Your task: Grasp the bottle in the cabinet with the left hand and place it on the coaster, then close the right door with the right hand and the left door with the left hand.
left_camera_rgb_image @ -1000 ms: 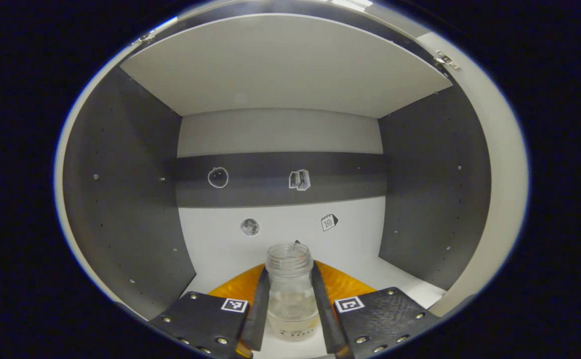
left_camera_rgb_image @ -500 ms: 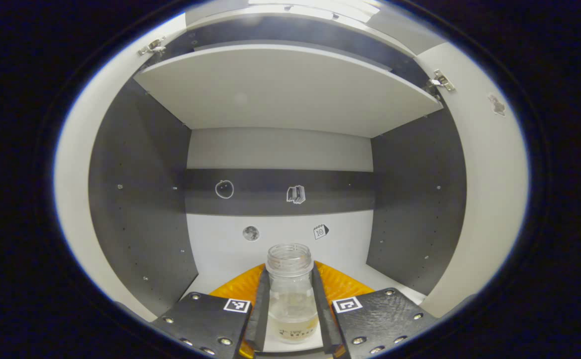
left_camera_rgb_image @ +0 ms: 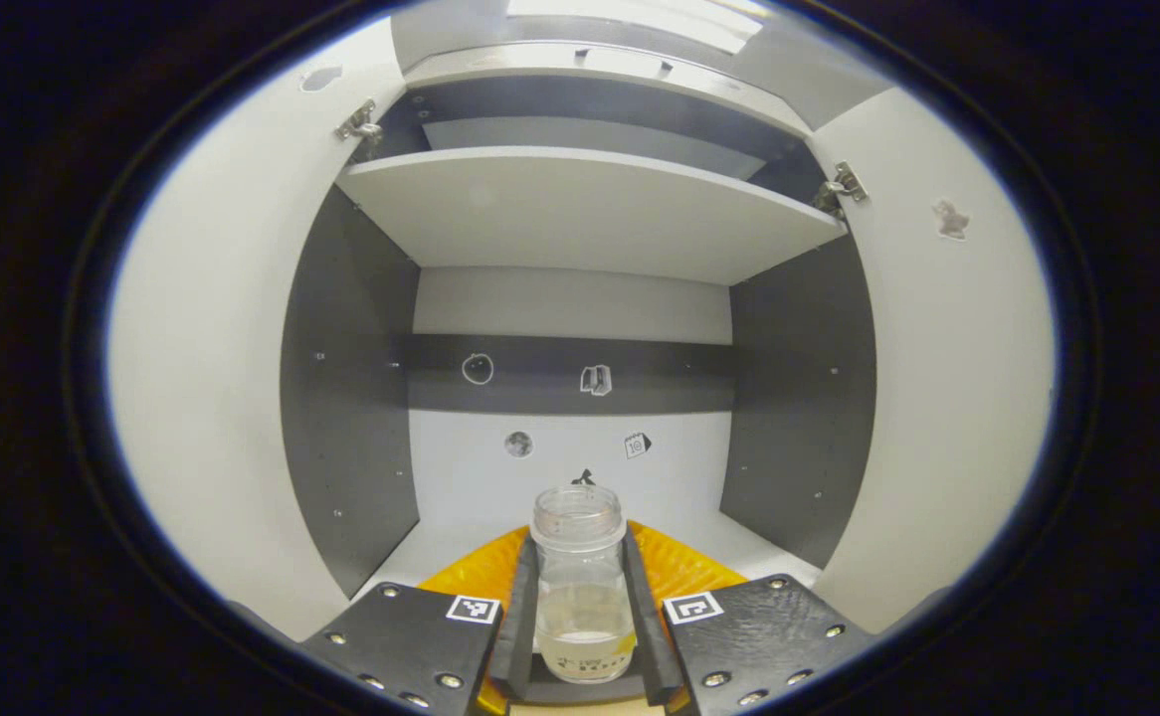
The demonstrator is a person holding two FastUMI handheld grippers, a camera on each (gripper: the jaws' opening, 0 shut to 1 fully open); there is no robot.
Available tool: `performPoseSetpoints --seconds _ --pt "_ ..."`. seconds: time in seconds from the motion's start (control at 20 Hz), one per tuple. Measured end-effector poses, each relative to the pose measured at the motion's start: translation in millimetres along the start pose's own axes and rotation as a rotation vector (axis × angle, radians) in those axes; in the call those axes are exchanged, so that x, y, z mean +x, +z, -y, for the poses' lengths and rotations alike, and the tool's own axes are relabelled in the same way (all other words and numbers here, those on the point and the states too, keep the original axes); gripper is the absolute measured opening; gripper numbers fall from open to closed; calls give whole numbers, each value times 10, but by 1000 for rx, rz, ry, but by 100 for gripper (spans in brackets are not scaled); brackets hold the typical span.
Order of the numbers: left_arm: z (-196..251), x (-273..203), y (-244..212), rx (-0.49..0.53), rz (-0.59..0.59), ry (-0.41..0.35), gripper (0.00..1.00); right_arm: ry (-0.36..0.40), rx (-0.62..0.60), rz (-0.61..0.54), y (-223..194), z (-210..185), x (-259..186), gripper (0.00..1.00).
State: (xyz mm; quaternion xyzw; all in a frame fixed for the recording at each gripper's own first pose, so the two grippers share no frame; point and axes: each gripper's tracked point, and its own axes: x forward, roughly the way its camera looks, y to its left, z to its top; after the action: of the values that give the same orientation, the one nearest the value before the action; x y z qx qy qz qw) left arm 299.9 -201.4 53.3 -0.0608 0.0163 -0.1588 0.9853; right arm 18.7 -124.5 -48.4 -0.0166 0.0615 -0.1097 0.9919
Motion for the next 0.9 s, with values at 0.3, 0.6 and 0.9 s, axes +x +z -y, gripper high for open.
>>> performPoseSetpoints --seconds 0.3,0.6,0.9 --pt "158 -411 -213 5 -10 -24 47 57 3 -5 -28 -14 -111 95" --pt "315 -795 -573 0 -30 -55 47 97 4 -13 -95 -61 -269 95" --pt "397 -1110 -850 -10 -39 -75 47 123 2 -15 -153 -101 -418 95"
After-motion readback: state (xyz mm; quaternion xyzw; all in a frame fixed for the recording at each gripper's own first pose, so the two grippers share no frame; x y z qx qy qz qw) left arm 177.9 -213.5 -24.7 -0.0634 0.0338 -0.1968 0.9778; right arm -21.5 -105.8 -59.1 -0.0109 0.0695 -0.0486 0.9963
